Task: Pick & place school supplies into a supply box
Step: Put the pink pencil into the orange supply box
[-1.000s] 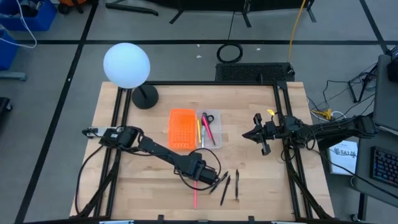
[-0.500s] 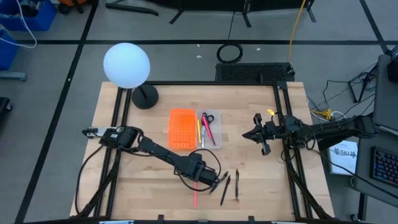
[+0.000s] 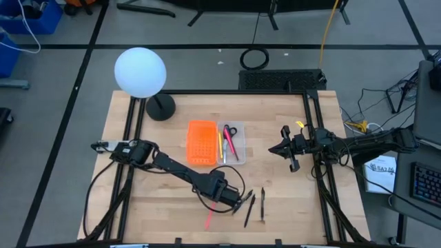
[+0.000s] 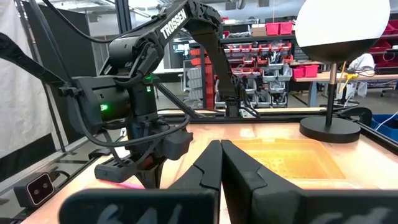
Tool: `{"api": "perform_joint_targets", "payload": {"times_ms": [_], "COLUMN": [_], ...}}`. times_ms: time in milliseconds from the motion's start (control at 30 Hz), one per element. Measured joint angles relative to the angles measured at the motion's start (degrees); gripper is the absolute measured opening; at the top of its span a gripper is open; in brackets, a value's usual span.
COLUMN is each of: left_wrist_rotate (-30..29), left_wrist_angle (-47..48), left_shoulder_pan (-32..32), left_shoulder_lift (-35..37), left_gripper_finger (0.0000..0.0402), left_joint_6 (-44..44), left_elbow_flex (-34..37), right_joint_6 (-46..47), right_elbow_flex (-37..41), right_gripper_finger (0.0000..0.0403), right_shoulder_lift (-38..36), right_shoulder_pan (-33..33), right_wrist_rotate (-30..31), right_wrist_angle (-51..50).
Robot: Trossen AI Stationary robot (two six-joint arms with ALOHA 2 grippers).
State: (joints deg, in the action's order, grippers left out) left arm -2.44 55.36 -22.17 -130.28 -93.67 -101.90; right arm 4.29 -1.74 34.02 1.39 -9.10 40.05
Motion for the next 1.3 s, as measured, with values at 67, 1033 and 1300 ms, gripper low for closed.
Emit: {"api": "perform_joint_targets", "payload": {"times_ms": [67, 1033, 1300], "left_wrist_rotate": [1.06, 0.36, 2.14], "left_wrist_angle": [0.65, -8.71, -4.09], "left_shoulder_pan": [0.34, 26.01, 34.44], "left_shoulder_lift": [1.10, 19.22, 16.10], "left_gripper_finger": [0.0024, 0.0010, 0.0016], "left_joint_6": [0.44, 27.95, 28.93], "left_elbow_flex": [0.19, 0.06, 0.19], "right_joint_6": [-0.02, 0.99, 0.85], "right_elbow_flex": [0.02, 0.01, 0.02], "right_gripper_finger": [0.0000, 0.0000, 0.0000], "right_shoulder_lift": [0.02, 0.09, 0.22], "right_shoulder_pan": [0.00, 0.01, 0.00], "right_wrist_rotate": [0.00, -0.15, -0.17], "right_wrist_angle": [0.00, 0.27, 0.03]}}
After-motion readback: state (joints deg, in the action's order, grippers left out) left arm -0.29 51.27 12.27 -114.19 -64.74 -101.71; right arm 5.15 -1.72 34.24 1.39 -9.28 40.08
